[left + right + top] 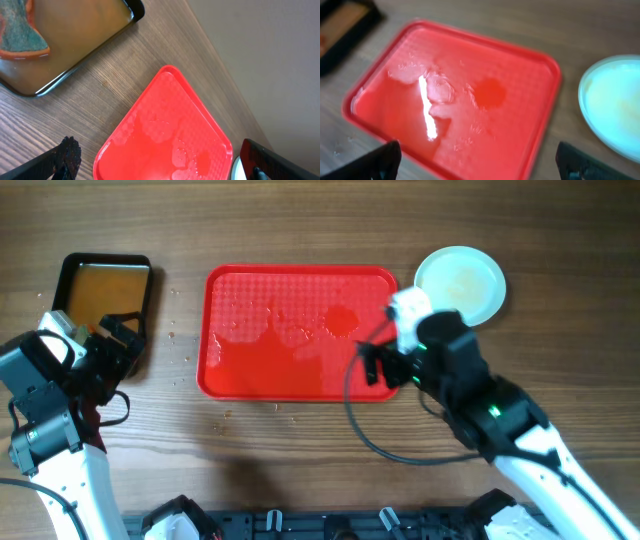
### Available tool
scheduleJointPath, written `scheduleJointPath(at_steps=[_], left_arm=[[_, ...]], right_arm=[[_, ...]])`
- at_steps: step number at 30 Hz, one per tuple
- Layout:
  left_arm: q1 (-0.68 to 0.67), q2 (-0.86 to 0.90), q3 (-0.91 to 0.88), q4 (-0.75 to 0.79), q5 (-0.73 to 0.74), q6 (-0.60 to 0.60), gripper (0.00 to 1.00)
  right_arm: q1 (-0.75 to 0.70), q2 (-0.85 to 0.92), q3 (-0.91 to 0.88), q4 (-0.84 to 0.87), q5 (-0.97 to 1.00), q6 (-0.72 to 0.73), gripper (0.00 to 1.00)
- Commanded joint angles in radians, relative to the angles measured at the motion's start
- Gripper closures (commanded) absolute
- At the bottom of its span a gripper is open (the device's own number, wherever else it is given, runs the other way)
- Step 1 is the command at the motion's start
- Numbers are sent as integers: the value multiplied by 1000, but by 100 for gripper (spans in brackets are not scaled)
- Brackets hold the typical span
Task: Clean dirty plates on tray and stack at the side
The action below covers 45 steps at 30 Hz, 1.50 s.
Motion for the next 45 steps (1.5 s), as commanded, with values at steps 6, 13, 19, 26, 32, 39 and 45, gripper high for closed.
scheduleJointPath(at_steps=[6,13,19,26,32,39,45], left_arm=[[3,-3,-2,3,17,-8,0],[3,-3,-2,3,17,-8,0],[3,-3,-2,3,17,-8,0],[3,-3,-2,3,17,-8,0],[3,-3,-2,3,17,-8,0],[3,-3,-2,3,17,-8,0],[3,-3,-2,-1,-12,3,0]], right_arm=[[-296,-525,-570,469,-150,85,0],[-434,-904,-738,486,-153,96,0],[-479,-1031,-800,497,-112,108,0],[-512,-1031,-800,413,-69,-170,0],[-512,-1031,-800,414,-70,-200,0],[-512,-1031,-800,414,-70,-199,0],[-512,-1031,-800,414,-70,-200,0]])
